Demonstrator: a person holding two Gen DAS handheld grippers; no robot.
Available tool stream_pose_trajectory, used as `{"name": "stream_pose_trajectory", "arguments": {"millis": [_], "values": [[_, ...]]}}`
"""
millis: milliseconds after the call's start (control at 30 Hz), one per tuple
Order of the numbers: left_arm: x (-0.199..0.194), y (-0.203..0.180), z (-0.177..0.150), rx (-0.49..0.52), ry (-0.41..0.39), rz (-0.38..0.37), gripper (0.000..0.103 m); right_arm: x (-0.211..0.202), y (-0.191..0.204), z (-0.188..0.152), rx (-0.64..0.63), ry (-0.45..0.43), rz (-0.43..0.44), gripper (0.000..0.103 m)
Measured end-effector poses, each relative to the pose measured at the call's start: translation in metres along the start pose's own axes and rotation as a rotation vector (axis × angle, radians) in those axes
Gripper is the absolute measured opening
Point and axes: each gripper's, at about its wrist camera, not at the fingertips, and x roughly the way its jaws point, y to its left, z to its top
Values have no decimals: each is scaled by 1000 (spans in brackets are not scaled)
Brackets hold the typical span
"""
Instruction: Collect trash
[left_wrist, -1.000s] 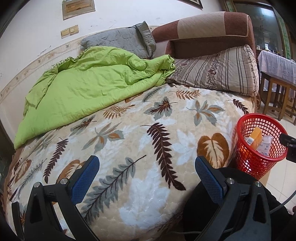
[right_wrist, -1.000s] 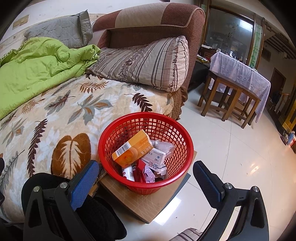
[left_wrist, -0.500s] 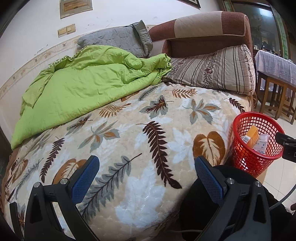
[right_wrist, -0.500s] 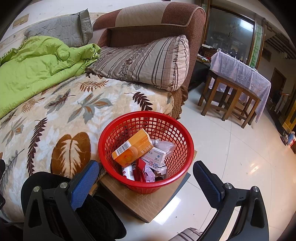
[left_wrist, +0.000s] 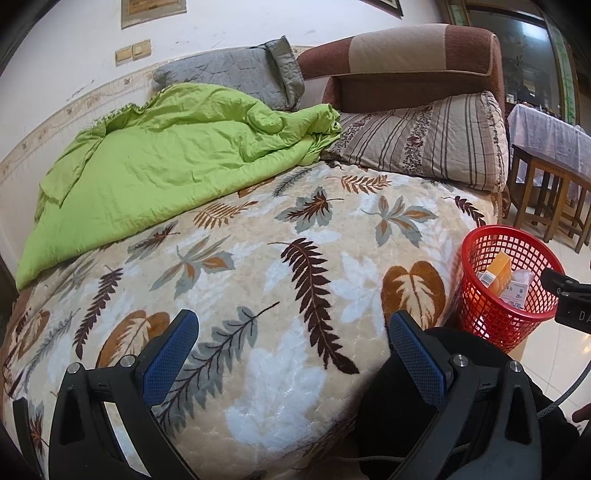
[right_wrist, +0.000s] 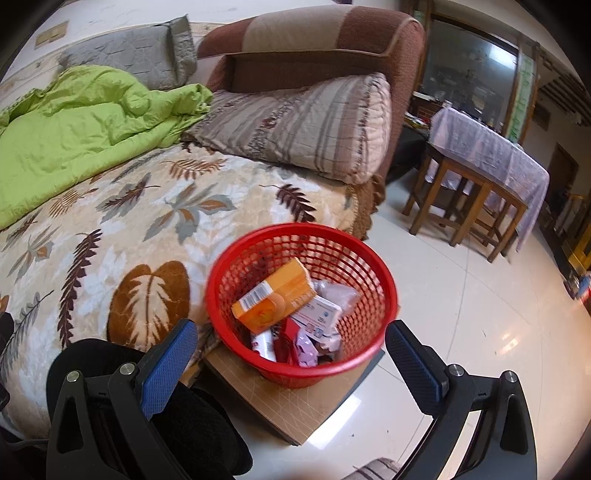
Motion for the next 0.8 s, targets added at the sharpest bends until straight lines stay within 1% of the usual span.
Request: {"name": "stream_pose_trajectory", "arguments": {"millis": [67, 133, 233, 300, 367, 400, 433, 467, 533, 633, 667, 733, 800], "values": [[1, 7, 1, -18, 3, 22, 103, 2, 7, 10, -14, 3, 37, 103], [4, 20, 3, -52, 13, 32, 103, 3, 23, 25, -60, 6, 93, 103], [13, 51, 6, -133, 44, 46, 103, 1, 58, 47, -142, -40, 134, 103], [21, 74, 7, -180, 63, 80, 103, 3, 90, 62, -198, -55, 177, 103], [31, 104, 5, -241, 95, 148, 103, 10, 121, 73, -229, -38, 237, 103], [36, 115, 4, -260, 112, 165, 103, 14, 139, 78, -242, -18, 269, 103], [46, 134, 0, -301, 153, 195, 103, 20, 158, 83, -253, 3, 309, 103], [52, 145, -3, -324, 175, 209, 103, 27, 178, 86, -262, 14, 352, 103], [70, 178, -17, -421, 251, 274, 103, 40, 216, 88, -285, 15, 407, 103], [96, 217, -35, -535, 351, 290, 103, 68, 274, 87, -318, 31, 473, 103], [104, 228, -39, -567, 376, 295, 103, 75, 289, 87, -328, 41, 482, 103], [117, 245, -41, -597, 392, 292, 103, 91, 317, 85, -348, 59, 475, 103], [130, 259, -44, -613, 414, 309, 103, 105, 339, 85, -382, 46, 453, 103]]}}
